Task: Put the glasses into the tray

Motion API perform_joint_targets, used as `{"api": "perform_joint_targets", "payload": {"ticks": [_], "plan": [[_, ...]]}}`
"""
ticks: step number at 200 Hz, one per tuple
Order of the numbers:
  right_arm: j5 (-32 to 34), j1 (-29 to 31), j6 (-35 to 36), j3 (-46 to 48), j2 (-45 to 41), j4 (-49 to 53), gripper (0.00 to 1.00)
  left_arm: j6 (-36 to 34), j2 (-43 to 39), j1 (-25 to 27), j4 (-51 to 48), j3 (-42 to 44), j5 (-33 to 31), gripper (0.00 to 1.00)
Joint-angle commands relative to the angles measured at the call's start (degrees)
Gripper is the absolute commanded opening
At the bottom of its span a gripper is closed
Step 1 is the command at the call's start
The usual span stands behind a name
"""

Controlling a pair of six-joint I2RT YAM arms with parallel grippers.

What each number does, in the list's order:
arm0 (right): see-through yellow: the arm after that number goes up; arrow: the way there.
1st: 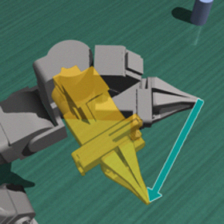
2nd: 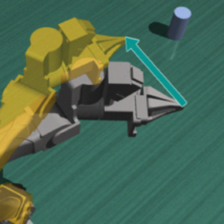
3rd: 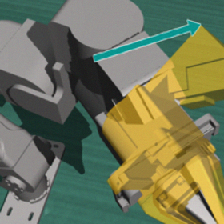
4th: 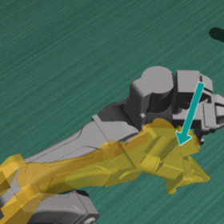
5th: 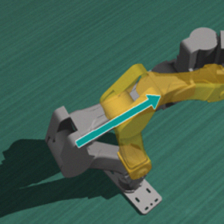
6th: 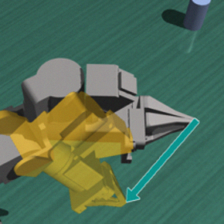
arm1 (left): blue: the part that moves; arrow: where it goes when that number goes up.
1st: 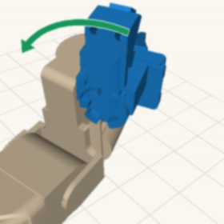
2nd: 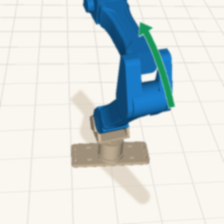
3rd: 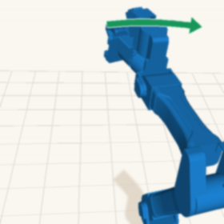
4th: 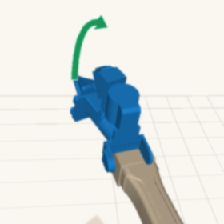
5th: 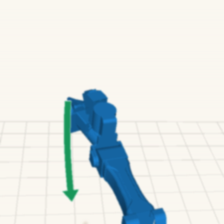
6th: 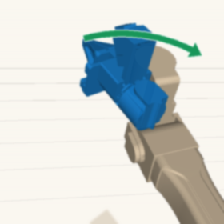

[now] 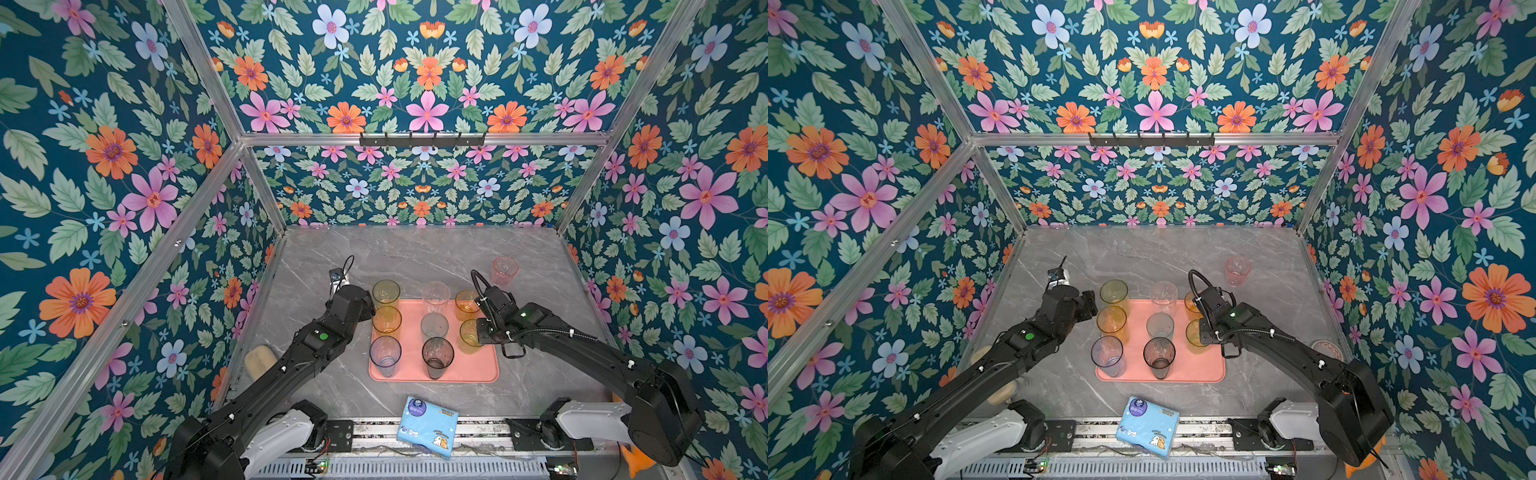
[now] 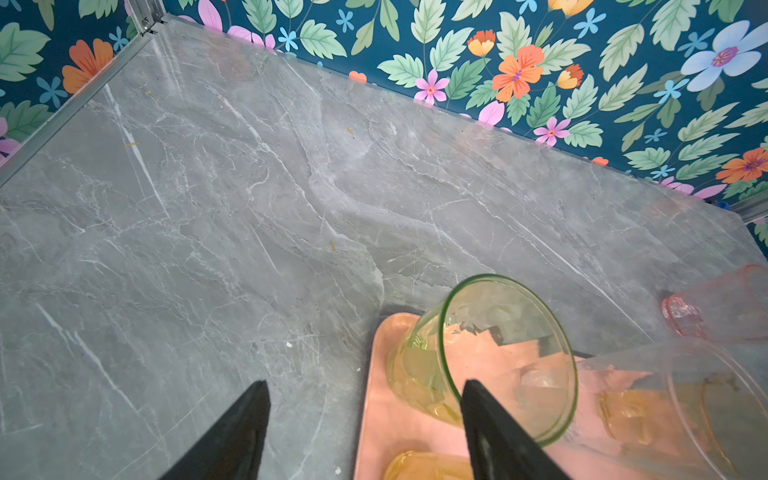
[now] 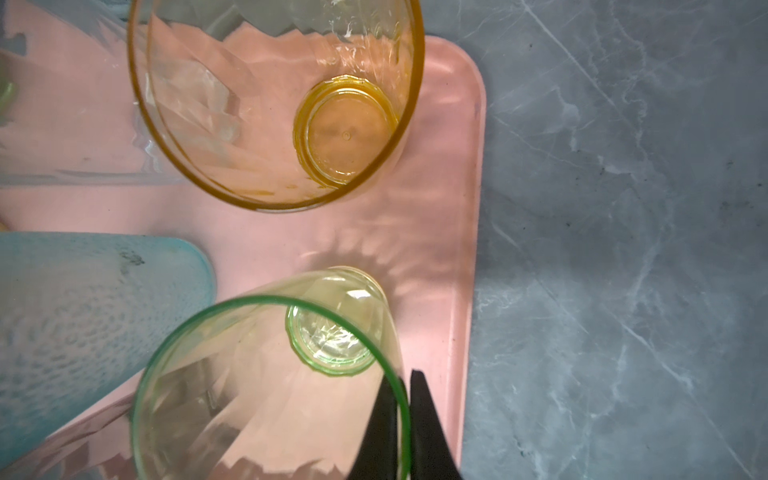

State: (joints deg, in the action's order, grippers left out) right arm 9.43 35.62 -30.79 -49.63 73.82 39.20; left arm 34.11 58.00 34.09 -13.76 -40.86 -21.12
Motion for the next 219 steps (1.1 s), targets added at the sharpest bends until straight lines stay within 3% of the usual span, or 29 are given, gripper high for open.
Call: {"api": "perform_joint_targets", "payload": {"ticks": [1, 158, 219], "plan": [[1.3, 0.0, 0.3, -0.4, 0.2, -0.4, 0.0, -0.2, -0.1, -0.1, 0.1, -0.3, -0.4, 0.75], [2.7, 0.0, 1.1, -2.6, 2.6, -0.1, 0.02, -0.5, 0.2, -0.1, -0.1, -0.6, -0.4, 0.75], [2.3, -0.1, 1.6, -3.3, 3.3, -0.1, 0.09, -0.5, 0.9, -0.1, 0.1, -1.0, 0.0, 0.75]]}}
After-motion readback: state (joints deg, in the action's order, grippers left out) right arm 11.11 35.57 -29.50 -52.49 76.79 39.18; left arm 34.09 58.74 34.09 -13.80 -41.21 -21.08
